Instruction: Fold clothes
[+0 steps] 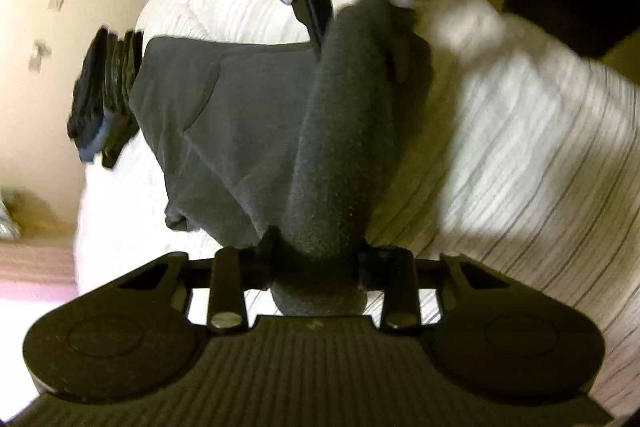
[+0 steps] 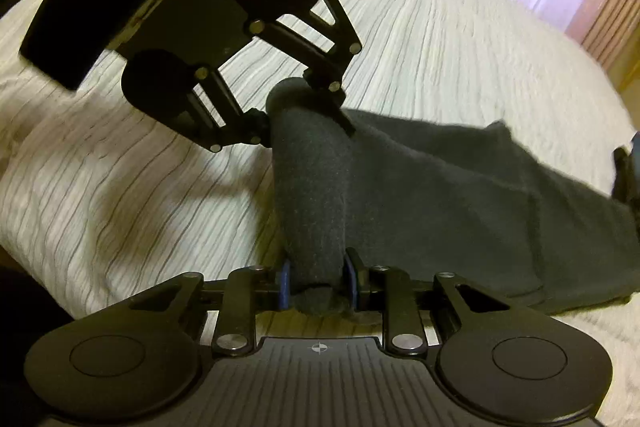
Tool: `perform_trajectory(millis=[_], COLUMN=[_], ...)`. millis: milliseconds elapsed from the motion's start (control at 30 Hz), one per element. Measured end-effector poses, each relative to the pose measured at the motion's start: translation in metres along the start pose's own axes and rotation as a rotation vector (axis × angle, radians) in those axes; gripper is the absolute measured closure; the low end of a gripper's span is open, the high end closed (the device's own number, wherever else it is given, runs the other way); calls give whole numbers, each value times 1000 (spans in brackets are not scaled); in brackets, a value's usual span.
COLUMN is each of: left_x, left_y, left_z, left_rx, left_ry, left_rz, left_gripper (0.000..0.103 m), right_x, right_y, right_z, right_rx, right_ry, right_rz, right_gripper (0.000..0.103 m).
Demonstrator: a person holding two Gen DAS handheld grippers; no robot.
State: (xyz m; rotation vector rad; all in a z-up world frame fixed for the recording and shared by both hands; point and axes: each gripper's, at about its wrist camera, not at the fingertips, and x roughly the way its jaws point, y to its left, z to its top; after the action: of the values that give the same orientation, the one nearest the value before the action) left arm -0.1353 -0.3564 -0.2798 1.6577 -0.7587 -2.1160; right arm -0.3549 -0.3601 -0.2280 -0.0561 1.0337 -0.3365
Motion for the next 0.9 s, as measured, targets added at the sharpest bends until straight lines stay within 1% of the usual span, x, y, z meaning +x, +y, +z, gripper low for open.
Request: perform_trajectory(millis=[33,67,100,133,200,267,333,367,400,433,500,567,667,767,900], left_x=[-1,-1,-1,0,-9,-17,-21,-22,-23,-24,-30,-44,-72,-102,-133], left_y=[8,16,24,33,44,48,49,49,50,52,55,54,45,32,21], left_z=[2,3,3,4,2,1,2,4,5,5,5,3,0,-4,-4], left_rx=[-44,-87,-131,-174,-217,-229,-210,-205,-199,-216,-262,-292,-321,-337,-333], left_ry=[2,4,5,6,3,-1,-2,-2,-1,-1,-1,-2,1,14,38], left_rz=[-21,-40,-58,-76,-99,-106,-104,-104,-104,-103,-96,-85,-73,-91,-123], left_gripper=[74,75,75,75,75,75,75,77,78,80,80,81,81,81,81], right_x=[-2,-5,-6,-5,0,10,19,23,26,27,26,14,-8,-29,-54], right_y=[4,9,15,17,23,29,26,22,16,6,-9,-13,-1,17,35], right_z=[0,-2,-3,-4,-6,-6,-6,-5,-5,-5,-4,0,7,15,23], right_rx=[-11,-23,-41,-51,-82,-115,-128,-127,-109,-69,8,30,24,33,55], right_ry=[-13,-30,-53,-65,-80,-91,-100,-101,-97,-87,-82,-93,-105,-113,-120], right_rz=[-27,-66,-92,-86,-93,-124,-167,-189,-203,-181,-144,-118,-77,-20,94], right_gripper=[23,13,11,10,10,11,11,12,32,60,77,80,81,81,81])
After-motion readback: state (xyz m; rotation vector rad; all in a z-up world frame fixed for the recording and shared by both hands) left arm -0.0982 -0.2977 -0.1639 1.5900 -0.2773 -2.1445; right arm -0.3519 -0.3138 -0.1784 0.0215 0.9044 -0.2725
